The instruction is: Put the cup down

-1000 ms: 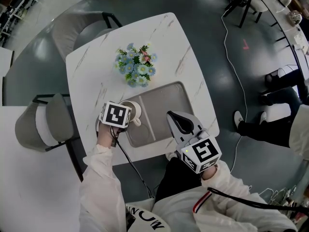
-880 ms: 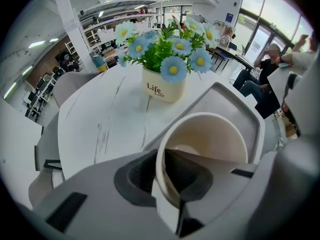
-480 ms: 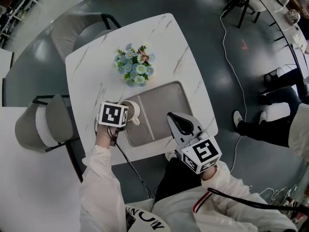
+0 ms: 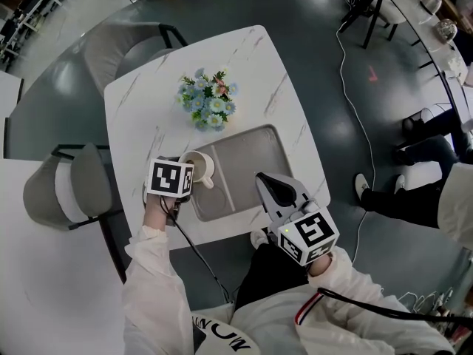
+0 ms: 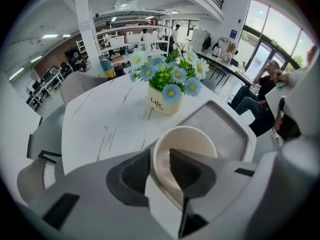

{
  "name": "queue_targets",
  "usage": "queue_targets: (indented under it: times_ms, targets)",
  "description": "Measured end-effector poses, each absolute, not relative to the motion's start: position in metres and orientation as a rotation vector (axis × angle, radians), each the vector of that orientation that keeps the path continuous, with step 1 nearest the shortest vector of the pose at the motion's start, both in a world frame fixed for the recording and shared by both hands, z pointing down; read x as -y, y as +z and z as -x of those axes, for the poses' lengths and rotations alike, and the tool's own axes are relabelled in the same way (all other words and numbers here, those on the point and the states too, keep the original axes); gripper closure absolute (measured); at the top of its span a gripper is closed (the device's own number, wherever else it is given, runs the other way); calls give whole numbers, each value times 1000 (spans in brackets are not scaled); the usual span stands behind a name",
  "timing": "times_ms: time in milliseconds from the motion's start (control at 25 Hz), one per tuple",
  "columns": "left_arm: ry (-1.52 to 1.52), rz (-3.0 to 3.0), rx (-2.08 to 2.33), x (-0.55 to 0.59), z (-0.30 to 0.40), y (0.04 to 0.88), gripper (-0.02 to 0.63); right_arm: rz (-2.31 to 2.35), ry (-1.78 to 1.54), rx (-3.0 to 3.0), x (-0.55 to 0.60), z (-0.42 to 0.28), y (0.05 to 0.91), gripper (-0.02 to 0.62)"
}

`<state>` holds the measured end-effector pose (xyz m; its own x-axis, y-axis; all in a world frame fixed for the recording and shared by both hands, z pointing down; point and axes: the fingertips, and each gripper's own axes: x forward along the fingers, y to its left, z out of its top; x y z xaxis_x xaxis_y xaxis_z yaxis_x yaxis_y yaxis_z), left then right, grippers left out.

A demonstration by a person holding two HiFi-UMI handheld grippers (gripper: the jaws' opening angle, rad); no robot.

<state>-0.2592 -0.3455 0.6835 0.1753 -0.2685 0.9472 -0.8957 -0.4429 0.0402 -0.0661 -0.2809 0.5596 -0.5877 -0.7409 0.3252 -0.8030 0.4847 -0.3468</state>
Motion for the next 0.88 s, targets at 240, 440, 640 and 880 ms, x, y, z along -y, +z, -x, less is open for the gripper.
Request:
queue_targets:
  times_ms: [240,440,640,880]
  targets:
    - [1222,-1861,1185,338,261,652,500,-1329,677,2615,268,71,540,591]
    - [1149,-1911,1260,326,259,617,500,-1308,654,2648,254,75,522,591]
    - [1045,-1970,1331,304,256,575,502,-1275,597,2694,236,79,495,591]
    - [973,-2082,1514,269,247,518,502,-1250,541,2732,215,75,466,591]
